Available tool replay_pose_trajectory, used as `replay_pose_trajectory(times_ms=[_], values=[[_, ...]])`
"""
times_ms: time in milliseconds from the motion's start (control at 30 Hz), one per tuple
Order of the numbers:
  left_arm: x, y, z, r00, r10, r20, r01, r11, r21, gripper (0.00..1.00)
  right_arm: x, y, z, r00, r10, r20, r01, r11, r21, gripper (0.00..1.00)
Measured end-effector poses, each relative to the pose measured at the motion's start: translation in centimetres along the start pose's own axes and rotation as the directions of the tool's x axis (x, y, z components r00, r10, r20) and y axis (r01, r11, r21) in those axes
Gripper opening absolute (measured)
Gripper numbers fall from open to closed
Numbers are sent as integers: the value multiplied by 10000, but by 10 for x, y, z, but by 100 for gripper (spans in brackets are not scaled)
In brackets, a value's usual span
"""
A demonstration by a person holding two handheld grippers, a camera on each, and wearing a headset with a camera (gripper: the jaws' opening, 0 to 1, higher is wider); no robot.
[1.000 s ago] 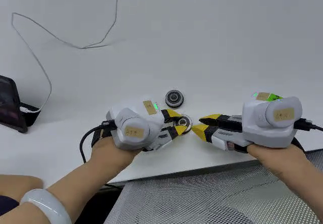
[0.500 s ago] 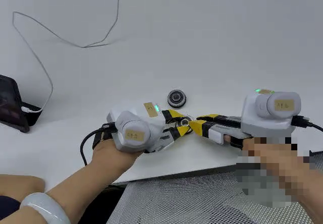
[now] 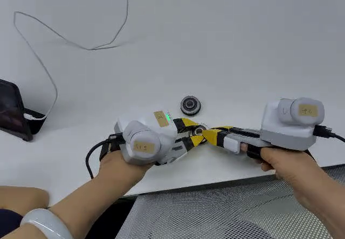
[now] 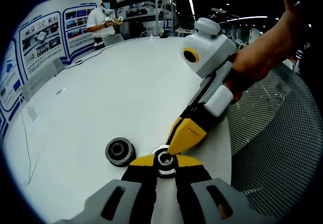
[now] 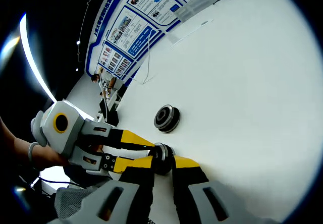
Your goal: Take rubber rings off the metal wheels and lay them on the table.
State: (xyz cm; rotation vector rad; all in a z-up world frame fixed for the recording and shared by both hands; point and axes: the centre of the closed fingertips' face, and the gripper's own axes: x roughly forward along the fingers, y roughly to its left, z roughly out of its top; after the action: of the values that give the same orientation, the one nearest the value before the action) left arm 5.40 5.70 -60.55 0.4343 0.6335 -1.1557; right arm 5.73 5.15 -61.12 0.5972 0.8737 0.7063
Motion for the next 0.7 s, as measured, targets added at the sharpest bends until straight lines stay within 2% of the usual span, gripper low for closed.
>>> replay_pose_trajectory(times_ms=[433,700], values=[[0,0,0,10000,26,26,-26,10000,-73,13,-5,-1,-2,9999,149,48,-153,9967,799,10],[0,0,-1,10000,33,33,-33,9999,-103,13,-5,-3,-1,9998,168,120,-177,9968,782,8]])
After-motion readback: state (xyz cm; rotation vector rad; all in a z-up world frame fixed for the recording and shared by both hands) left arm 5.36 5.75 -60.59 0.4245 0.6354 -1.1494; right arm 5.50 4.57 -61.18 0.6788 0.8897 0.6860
